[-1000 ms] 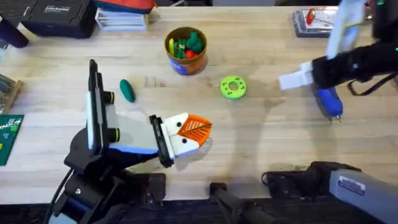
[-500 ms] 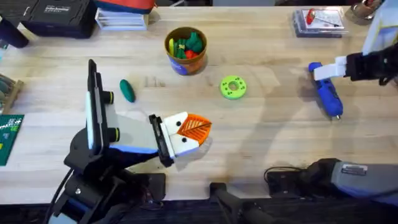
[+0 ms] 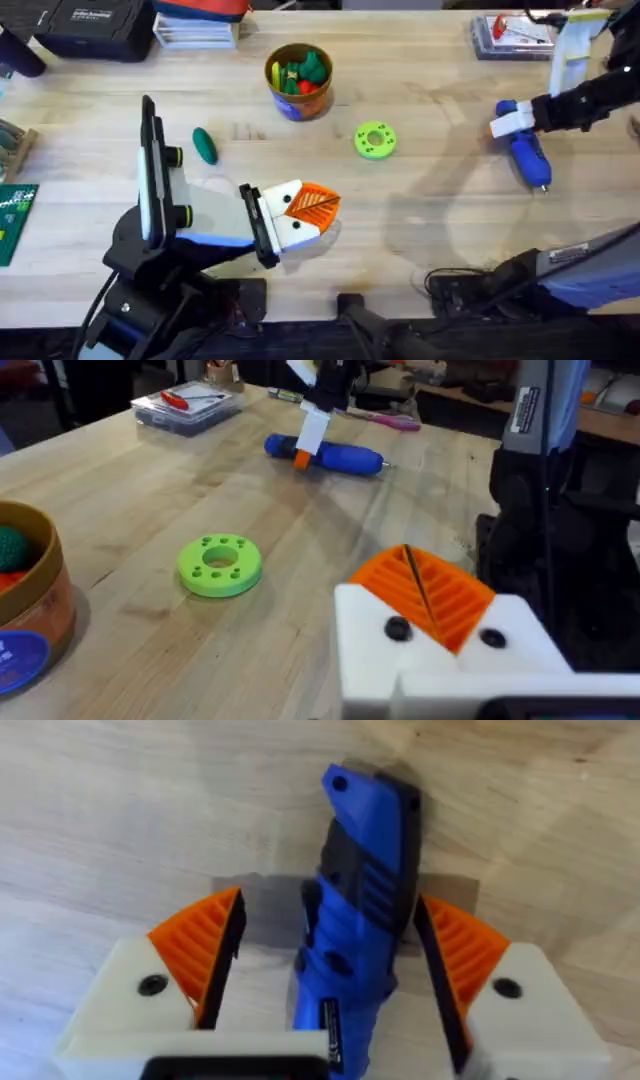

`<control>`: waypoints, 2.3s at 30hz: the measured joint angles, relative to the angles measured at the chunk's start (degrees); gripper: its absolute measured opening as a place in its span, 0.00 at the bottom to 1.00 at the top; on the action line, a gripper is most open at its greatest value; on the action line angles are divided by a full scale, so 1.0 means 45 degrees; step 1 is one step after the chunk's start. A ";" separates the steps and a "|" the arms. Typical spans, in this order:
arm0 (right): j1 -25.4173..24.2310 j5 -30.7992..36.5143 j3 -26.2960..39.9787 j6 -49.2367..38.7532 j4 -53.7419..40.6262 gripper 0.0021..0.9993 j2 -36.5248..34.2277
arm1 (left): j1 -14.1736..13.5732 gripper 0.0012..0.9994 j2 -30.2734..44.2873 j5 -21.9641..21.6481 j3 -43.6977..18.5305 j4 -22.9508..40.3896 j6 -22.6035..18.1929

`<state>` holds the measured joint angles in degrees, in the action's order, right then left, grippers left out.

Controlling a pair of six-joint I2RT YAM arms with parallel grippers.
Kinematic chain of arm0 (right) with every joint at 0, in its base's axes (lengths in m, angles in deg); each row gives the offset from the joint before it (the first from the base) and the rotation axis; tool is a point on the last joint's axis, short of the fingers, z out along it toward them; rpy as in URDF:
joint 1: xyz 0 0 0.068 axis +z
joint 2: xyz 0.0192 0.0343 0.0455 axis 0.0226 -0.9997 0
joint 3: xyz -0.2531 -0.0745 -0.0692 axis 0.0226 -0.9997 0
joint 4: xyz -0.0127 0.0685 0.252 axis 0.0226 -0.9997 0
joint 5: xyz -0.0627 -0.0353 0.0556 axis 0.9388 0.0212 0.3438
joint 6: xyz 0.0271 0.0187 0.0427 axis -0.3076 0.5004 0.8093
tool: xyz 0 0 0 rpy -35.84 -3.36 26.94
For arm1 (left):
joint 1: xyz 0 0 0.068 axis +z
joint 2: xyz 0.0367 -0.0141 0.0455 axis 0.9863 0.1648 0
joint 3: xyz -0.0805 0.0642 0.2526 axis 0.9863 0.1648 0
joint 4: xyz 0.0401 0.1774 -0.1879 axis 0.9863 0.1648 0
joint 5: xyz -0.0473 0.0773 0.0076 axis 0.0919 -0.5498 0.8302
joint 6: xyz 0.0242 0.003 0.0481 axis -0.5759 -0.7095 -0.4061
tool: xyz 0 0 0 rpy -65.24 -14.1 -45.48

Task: Pick up the gripper from the table and insert it into the empty holder that is missing its gripper. Then pick up a screw, insert it into the mounting hole, and use the screwdriver to tighten it. Finally, clean up the table by picking up the vegetable and placing it into the bucket.

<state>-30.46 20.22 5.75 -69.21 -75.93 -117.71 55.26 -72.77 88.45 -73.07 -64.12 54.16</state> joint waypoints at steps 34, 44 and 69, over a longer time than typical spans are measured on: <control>-0.0034 0.0087 0.0083 -0.0151 0.0747 0.02 -0.0400 | 0.0000 0.00 0.0000 -0.0001 0.0000 0.0000 0.0000; 0.0274 -0.0011 0.0078 0.0669 0.0651 0.02 0.2764 | 0.0000 0.00 0.0000 -0.0005 0.0000 0.0000 0.0000; 0.1394 -0.3056 -0.4754 0.5029 0.2420 0.02 1.5279 | 0.0000 0.00 0.0000 -0.0005 0.0000 0.0000 0.0000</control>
<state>-24.19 6.46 -15.64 -46.58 -65.04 -48.95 55.26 -72.77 88.43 -73.07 -64.12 54.16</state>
